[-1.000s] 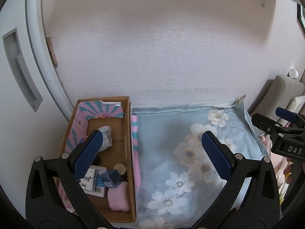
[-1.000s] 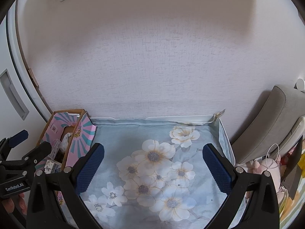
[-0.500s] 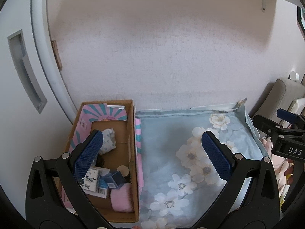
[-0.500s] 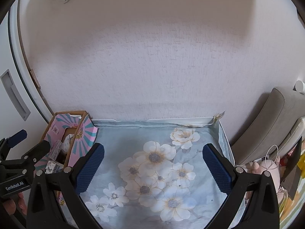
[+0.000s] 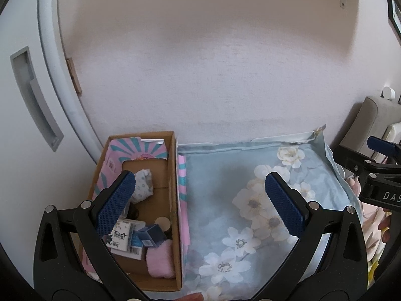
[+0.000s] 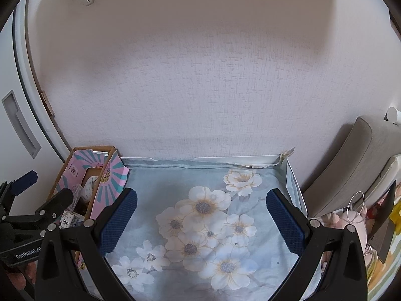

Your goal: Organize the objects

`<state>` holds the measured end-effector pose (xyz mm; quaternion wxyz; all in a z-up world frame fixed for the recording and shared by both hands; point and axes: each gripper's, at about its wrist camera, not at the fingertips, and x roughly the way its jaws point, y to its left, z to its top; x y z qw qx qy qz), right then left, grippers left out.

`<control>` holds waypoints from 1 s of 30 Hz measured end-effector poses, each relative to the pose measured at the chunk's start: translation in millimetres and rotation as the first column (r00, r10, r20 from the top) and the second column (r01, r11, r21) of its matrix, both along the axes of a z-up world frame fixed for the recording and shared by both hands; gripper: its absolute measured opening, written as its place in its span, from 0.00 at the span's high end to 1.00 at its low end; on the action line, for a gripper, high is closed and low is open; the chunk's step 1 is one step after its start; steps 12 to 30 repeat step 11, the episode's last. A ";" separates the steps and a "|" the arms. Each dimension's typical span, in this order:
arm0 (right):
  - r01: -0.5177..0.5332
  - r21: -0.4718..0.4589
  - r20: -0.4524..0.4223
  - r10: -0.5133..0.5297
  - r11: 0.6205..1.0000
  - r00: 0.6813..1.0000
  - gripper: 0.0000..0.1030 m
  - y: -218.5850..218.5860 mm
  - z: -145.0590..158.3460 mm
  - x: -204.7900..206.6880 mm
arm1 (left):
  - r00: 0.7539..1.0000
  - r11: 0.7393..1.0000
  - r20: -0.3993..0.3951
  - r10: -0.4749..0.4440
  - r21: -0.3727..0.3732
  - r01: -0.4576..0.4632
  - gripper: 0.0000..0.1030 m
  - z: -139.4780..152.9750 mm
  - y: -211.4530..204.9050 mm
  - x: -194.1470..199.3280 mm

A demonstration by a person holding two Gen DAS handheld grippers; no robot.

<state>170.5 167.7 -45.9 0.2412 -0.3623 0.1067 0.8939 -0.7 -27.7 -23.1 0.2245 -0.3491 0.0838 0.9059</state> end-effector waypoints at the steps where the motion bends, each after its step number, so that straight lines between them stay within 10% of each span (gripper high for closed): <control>1: 0.000 0.000 0.000 0.000 1.000 1.000 0.00 0.1 0.0 0.2 | 1.000 1.000 -0.001 0.001 0.001 -0.001 0.00 -0.1 0.0 -0.1; 30: 0.001 -0.001 0.008 -0.001 1.000 1.000 0.00 -0.7 -0.1 0.5 | 1.000 1.000 0.010 0.014 -0.008 -0.014 0.00 -4.1 1.8 -5.2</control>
